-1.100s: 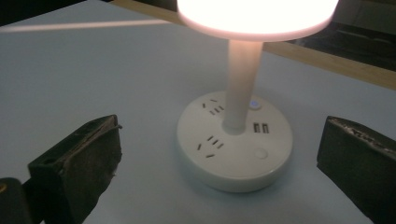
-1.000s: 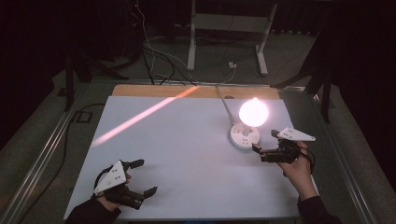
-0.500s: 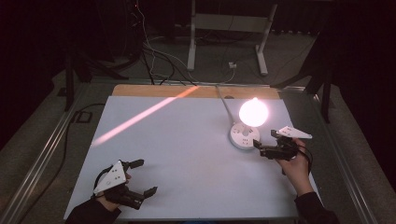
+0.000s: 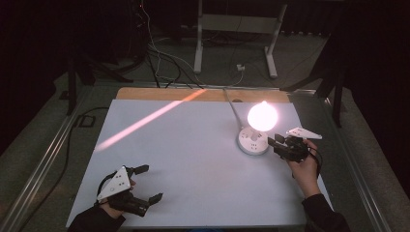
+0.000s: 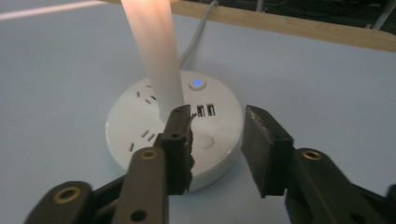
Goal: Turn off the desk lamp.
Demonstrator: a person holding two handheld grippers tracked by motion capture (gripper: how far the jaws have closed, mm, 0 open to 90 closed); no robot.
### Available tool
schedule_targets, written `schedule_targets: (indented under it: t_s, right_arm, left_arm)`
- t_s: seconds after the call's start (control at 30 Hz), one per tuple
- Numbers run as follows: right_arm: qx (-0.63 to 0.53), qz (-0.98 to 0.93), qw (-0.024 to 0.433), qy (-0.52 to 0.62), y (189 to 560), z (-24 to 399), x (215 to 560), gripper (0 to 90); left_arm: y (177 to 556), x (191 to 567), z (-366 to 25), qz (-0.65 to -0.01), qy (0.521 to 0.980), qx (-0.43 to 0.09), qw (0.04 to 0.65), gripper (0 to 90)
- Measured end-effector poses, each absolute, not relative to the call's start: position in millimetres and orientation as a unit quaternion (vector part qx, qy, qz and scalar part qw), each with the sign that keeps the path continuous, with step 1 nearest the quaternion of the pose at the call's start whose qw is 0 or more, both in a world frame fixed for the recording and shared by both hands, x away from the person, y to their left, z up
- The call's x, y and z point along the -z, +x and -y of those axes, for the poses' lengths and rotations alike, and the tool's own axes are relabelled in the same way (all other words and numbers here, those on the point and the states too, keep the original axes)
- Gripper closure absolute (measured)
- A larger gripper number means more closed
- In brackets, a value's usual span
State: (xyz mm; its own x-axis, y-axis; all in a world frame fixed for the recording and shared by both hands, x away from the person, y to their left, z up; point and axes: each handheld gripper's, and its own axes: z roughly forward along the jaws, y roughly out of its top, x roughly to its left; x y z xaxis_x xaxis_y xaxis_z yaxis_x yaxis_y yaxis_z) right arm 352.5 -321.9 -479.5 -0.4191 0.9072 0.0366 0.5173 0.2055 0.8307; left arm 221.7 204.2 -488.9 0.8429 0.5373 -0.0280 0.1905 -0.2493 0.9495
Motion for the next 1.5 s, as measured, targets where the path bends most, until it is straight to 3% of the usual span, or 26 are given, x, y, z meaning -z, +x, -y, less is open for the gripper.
schedule_targets:
  t_s: [0.13, 0.17, 0.2, 0.27, 0.5, 1.5]
  right_arm:
    - [-0.399, -0.741, 0.243, 0.483, 355, 322, 483, 74.6]
    - [-0.400, -0.739, 0.246, 0.484, 356, 323, 484, 83.4]
    - [-0.402, -0.736, 0.244, 0.487, 357, 323, 485, 86.7]
    - [-0.402, -0.731, 0.243, 0.495, 359, 323, 488, 90.0]
    - [-0.403, -0.731, 0.226, 0.502, 364, 319, 495, 90.0]
    - [-0.392, -0.739, 0.241, 0.492, 372, 305, 509, 90.0]
  left_arm:
    - [222, 489, -204, -0.235, 0.775, -0.153, 0.566, 0.5]
    - [222, 489, -204, -0.235, 0.775, -0.153, 0.566, 0.5]
    - [222, 489, -204, -0.236, 0.775, -0.152, 0.566, 0.5]
    - [222, 489, -204, -0.236, 0.775, -0.152, 0.566, 0.5]
    - [222, 489, -204, -0.236, 0.776, -0.152, 0.564, 0.5]
    - [222, 489, -205, -0.239, 0.775, -0.148, 0.566, 0.5]
